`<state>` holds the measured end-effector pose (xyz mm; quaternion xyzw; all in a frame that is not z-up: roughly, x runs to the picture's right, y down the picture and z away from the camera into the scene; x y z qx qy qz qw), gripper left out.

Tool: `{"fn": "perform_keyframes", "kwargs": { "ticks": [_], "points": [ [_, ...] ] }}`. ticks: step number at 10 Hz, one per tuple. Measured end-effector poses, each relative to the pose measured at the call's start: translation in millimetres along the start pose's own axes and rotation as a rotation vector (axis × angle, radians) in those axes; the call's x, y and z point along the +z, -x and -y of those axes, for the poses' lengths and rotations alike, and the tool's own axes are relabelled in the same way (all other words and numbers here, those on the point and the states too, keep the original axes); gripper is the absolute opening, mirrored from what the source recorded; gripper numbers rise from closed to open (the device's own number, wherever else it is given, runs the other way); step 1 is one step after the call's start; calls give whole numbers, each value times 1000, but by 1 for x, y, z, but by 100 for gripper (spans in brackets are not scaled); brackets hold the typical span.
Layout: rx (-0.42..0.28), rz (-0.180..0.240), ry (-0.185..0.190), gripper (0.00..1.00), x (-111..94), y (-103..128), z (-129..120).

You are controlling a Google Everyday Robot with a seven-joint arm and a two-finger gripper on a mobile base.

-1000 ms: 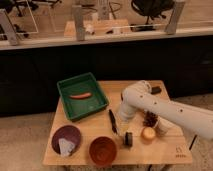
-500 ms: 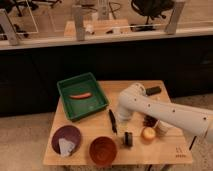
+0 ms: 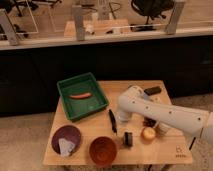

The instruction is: Place brush in red bowl

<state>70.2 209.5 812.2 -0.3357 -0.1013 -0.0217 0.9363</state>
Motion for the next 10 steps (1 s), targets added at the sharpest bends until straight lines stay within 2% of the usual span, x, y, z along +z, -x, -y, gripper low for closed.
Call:
{"fn": "perform_keyframes", "kwargs": {
  "ticks": [3,6,10],
  "points": [
    [0,-8,9,80,10,-1,2],
    [5,-27,37,80,20,-6,0],
    [3,-29,38,80,19,-7,1]
  ]
}}
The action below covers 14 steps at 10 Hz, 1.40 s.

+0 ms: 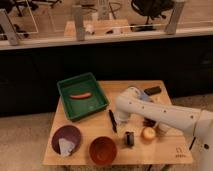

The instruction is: Place brush in red bowl

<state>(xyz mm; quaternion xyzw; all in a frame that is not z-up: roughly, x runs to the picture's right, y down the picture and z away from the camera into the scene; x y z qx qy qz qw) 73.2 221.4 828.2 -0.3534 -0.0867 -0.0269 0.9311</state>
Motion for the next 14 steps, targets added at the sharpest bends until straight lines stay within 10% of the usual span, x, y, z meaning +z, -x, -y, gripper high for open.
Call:
{"fn": "perform_keyframes", "kwargs": {
  "ticks": [14],
  "points": [
    [61,-16,17,80,26,-23,-7]
  ]
}}
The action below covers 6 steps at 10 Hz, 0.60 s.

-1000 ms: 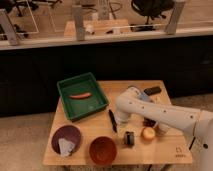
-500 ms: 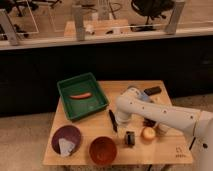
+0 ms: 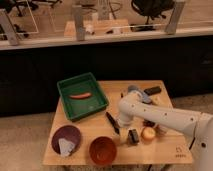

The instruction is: Place brush in red bowl

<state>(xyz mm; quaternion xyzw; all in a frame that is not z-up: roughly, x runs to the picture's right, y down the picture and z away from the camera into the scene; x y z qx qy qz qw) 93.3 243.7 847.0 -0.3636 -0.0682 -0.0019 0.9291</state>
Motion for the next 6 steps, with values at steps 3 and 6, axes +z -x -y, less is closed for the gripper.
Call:
{"fn": "perform_keyframes", "kwargs": {
  "ticks": [3,6],
  "points": [
    [2,-1,-2,71,-1,0,1],
    [3,-2,-7,40,-4,-1,2]
  ]
}}
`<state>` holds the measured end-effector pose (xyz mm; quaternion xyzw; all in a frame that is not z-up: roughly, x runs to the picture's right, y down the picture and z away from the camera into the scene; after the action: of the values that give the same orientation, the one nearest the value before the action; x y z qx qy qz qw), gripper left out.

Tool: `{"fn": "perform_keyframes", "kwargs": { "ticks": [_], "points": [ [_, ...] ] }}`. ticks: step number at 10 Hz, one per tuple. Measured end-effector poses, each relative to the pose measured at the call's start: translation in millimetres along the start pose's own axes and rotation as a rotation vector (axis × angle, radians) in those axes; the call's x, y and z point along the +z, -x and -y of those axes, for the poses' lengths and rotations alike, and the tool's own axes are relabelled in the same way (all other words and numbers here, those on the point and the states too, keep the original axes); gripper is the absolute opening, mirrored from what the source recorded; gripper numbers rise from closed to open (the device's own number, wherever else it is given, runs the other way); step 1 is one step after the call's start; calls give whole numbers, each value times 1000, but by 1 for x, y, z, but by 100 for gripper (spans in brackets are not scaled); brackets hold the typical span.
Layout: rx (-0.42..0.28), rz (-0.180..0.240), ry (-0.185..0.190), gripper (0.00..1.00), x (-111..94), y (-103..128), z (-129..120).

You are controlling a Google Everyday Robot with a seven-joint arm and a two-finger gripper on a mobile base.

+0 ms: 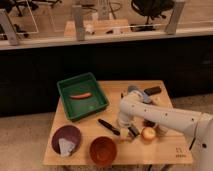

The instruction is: Place brush in red bowl

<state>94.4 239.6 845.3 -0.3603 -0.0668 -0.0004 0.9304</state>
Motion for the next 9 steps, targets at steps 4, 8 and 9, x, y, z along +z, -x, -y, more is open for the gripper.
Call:
{"fn": "perform_keyframes", "kwargs": {
  "ticks": [4,8,9],
  "points": [
    [-1,-2,7,9,-7,0,-3],
    [10,141,0,0,-29,-1,-2],
    [11,171,-5,0,-39,-1,-2]
  ]
}}
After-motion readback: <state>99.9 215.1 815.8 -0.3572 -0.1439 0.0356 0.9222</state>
